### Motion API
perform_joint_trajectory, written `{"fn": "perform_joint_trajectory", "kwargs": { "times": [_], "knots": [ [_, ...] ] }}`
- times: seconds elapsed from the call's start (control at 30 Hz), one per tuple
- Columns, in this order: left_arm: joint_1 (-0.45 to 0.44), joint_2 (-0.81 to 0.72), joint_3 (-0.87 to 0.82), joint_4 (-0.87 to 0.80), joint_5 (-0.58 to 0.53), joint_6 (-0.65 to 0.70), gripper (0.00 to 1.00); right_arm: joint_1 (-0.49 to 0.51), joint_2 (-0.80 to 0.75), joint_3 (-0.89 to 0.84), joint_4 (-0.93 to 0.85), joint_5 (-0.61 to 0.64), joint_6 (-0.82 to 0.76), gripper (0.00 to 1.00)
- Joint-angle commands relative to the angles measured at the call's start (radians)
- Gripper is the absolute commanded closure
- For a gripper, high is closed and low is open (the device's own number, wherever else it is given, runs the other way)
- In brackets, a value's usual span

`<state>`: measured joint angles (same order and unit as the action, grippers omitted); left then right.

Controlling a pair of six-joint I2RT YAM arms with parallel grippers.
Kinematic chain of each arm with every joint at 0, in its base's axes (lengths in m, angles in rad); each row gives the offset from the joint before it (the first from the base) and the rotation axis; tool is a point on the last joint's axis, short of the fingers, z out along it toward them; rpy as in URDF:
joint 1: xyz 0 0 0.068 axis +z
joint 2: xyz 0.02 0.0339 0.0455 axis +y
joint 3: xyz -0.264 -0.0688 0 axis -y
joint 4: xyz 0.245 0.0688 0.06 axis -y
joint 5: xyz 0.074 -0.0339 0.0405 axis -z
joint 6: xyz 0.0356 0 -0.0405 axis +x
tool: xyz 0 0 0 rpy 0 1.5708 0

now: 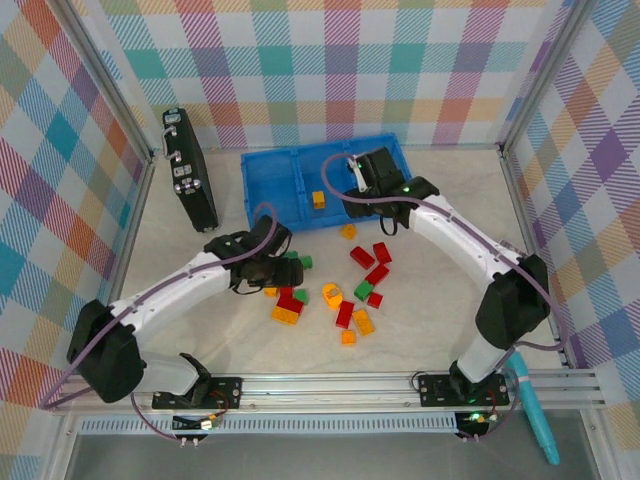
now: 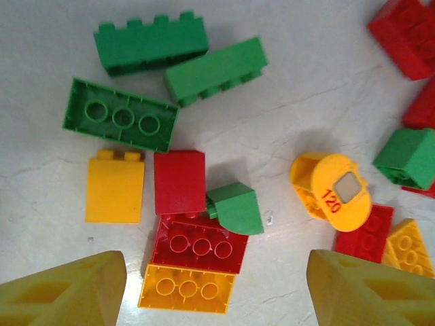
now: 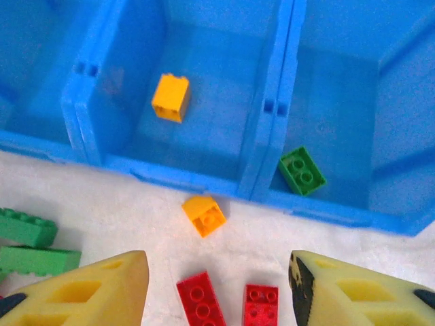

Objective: Sort the legos into containers by color
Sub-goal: Place the lego in the container, then pick up the lego from the center of the table.

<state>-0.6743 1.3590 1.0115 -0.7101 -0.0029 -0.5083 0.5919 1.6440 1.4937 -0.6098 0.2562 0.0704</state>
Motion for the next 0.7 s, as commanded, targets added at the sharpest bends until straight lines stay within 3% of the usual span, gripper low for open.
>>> {"fn": "perform_joint_trajectory", "kwargs": {
  "times": [0.0, 0.3, 0.67],
  "knots": [
    [-0.016, 0.04, -0.016, 0.063, -0.036, -0.063, 0.3, 0.005, -0.068, -0.057, 0.008, 0.014, 0.045, 0.42],
    [-0.032, 0.147, -0.05, 0.132, -0.047, -0.095, 0.33, 0.002, -0.213, -0.138, 0.013, -0.071, 0.101, 0.42],
    [-0.043, 0.231, -0.007, 0.111, -0.069, -0.09, 0.36, -0.004, -0.223, -0.134, 0.026, -0.147, 0.131, 0.42]
  ]
}}
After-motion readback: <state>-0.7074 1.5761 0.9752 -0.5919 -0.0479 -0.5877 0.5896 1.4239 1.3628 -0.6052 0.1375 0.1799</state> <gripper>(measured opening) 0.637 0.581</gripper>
